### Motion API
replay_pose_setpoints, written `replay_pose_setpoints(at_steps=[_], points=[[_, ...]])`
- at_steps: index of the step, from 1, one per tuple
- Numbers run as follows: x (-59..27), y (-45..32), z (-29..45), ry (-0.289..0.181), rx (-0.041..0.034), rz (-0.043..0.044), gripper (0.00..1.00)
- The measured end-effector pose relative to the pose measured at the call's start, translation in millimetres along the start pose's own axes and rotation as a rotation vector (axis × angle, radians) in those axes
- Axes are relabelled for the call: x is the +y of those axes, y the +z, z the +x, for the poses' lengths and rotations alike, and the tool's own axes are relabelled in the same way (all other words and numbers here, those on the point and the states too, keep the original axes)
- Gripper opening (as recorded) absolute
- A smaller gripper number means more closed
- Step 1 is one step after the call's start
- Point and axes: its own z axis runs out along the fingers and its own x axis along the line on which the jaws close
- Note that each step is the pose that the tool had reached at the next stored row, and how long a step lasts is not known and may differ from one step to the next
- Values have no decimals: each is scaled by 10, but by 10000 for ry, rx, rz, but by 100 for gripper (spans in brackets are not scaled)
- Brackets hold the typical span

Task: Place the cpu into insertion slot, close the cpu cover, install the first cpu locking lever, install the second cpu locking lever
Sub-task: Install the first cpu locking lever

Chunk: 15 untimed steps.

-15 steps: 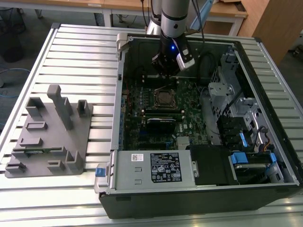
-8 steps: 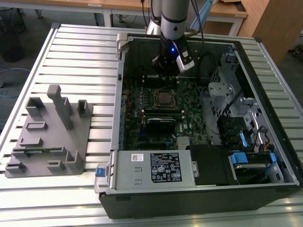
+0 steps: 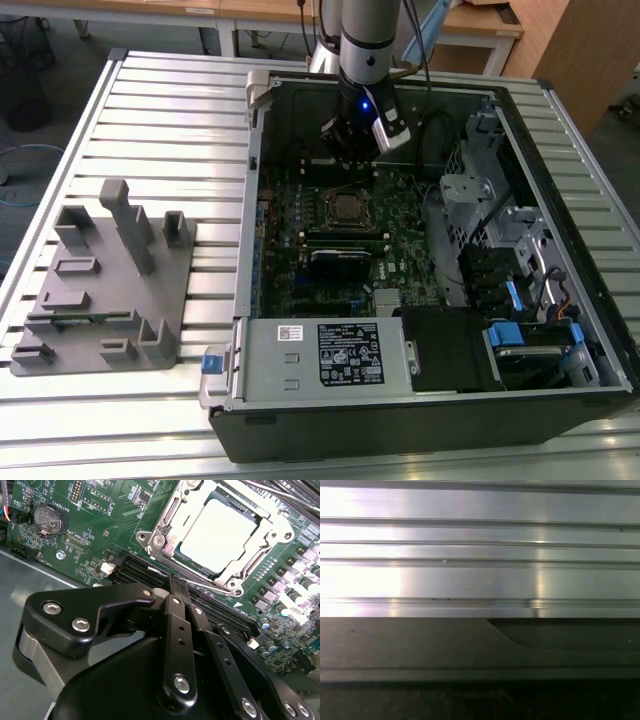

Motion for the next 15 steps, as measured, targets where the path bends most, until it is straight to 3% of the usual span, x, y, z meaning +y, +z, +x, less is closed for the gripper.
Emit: replay_pose_setpoints(at_steps=[15], points=[[2,7,-20,1,5,-17,11]])
